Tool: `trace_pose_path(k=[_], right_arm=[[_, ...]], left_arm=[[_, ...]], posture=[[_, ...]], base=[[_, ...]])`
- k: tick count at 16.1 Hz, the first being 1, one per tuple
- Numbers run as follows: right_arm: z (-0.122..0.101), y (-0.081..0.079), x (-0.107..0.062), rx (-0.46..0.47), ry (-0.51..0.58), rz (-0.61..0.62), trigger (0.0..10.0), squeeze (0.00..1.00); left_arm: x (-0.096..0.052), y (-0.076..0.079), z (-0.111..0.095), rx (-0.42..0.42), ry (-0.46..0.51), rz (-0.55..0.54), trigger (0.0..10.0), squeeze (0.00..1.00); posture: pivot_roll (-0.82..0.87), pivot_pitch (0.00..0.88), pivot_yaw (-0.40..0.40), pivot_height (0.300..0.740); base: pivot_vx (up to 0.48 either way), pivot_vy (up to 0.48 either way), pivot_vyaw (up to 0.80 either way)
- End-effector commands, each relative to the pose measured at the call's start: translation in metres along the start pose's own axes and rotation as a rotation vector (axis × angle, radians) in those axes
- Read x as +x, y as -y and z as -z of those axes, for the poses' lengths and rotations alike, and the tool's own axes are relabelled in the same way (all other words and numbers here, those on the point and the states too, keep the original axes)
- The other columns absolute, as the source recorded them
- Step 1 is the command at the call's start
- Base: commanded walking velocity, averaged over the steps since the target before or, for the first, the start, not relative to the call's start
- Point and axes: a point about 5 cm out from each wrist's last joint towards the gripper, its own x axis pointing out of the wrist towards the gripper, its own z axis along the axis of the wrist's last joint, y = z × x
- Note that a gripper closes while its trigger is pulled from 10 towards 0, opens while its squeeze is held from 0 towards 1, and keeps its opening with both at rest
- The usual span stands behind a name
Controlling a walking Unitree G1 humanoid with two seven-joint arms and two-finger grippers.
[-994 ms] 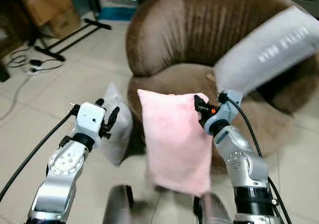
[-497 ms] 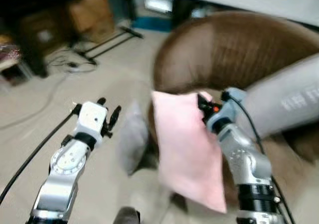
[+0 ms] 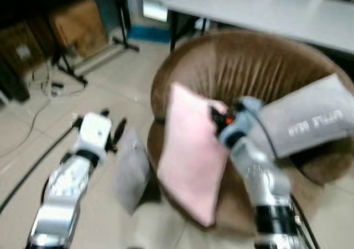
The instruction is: Move the pillow to the sofa from floor
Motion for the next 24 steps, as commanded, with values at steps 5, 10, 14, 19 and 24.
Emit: trace_pose_path(k=[5, 10, 14, 19, 24], right_arm=[[-0.007, 0.016, -0.009, -0.007, 0.041, 0.055, 10.0, 0.0], [0.002, 0.011, -0.012, -0.069, 0.005, 0.035, 10.0, 0.0], [0.004, 0.013, -0.015, -0.055, 0.012, 0.041, 10.0, 0.0], [0.005, 0.011, -0.011, -0.064, 0.002, 0.024, 10.0, 0.0], [0.006, 0.009, -0.012, -0.067, 0.014, 0.012, 10.0, 0.0]], left_arm=[[0.0, 0.009, 0.001, 0.001, -0.009, 0.036, 10.0, 0.0], [-0.003, 0.007, 0.002, -0.003, -0.015, 0.013, 10.0, 0.0], [-0.005, 0.004, 0.002, 0.004, -0.004, -0.018, 10.0, 0.0], [-0.008, 0.001, -0.001, 0.007, 0.011, -0.041, 10.0, 0.0], [-0.007, -0.001, -0.004, 0.019, 0.018, -0.028, 10.0, 0.0]], posture=[[0.01, 0.0, 0.007, 0.74], [0.0, 0.0, 0.014, 0.74], [0.01, 0.0, 0.006, 0.74], [0.03, 0.0, -0.007, 0.74], [0.02, 0.0, 0.015, 0.74]], base=[[0.0, 0.0, 0.0], [0.0, 0.0, 0.0], [0.0, 0.0, 0.0], [0.217, 0.0, -0.09], [0.277, 0.0, -0.48]])
